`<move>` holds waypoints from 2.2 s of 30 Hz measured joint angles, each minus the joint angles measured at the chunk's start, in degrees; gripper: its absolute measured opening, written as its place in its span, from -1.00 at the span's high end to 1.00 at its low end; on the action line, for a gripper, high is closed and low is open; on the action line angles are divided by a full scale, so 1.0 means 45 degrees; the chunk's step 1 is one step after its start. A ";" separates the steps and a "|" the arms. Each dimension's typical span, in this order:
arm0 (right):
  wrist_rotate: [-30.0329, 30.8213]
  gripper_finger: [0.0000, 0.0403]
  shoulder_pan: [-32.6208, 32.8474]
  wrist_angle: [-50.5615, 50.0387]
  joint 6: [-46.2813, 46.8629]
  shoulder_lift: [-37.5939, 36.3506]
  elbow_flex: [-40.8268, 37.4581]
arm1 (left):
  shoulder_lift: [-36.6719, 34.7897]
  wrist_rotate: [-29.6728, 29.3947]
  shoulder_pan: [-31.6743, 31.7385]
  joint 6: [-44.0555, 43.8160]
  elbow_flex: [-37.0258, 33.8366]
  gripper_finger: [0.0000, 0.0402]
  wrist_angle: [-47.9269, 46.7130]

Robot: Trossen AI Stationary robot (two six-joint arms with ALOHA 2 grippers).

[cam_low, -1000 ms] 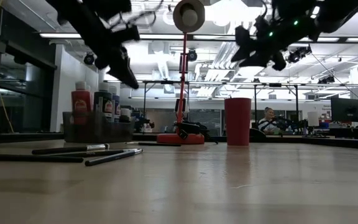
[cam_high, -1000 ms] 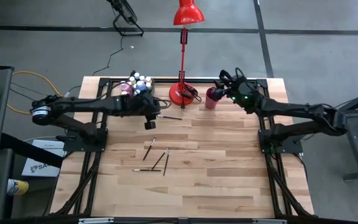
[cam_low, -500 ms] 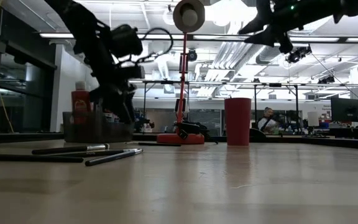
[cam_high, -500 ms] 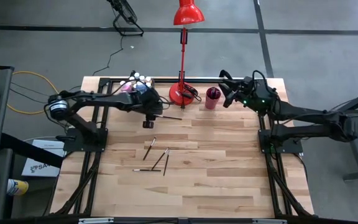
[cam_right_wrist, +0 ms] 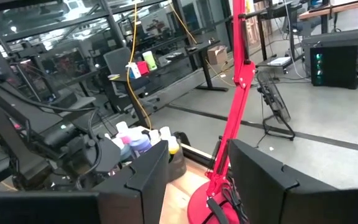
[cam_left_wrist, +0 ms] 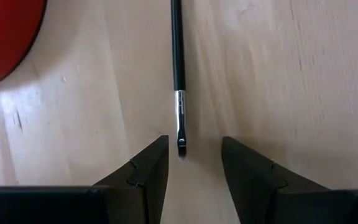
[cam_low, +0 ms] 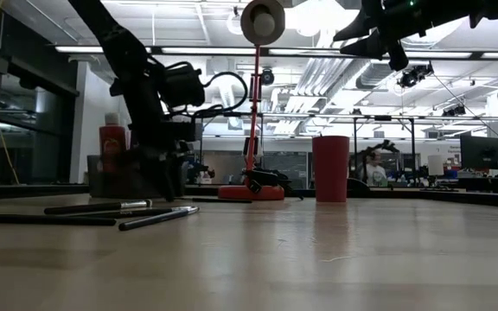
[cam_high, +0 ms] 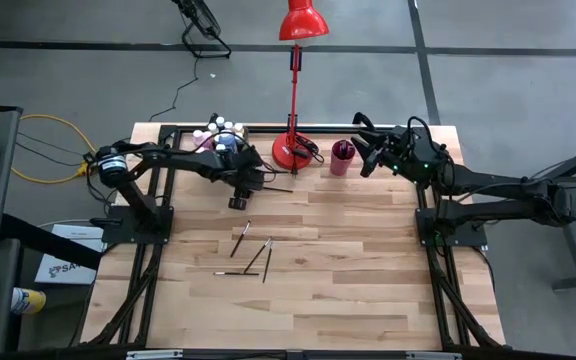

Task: Pick & Place Paint Supplies
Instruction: Put the paint brush into the cup

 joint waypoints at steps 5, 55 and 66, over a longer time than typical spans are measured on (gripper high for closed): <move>0.0000 0.18 0.0000 0.0000 0.0210 0.0000 0.0000 | 0.0015 0.0245 0.0409 0.0100 -0.0005 0.28 0.0039; -0.0804 0.18 0.0227 0.0063 0.0335 0.0000 -0.0010 | 0.0218 0.1092 0.0955 0.1002 0.1039 1.00 -0.2592; -0.2195 0.18 0.0754 0.0052 0.0218 0.0310 -0.0003 | 0.0063 0.0644 0.0215 0.1790 0.3302 1.00 -0.5013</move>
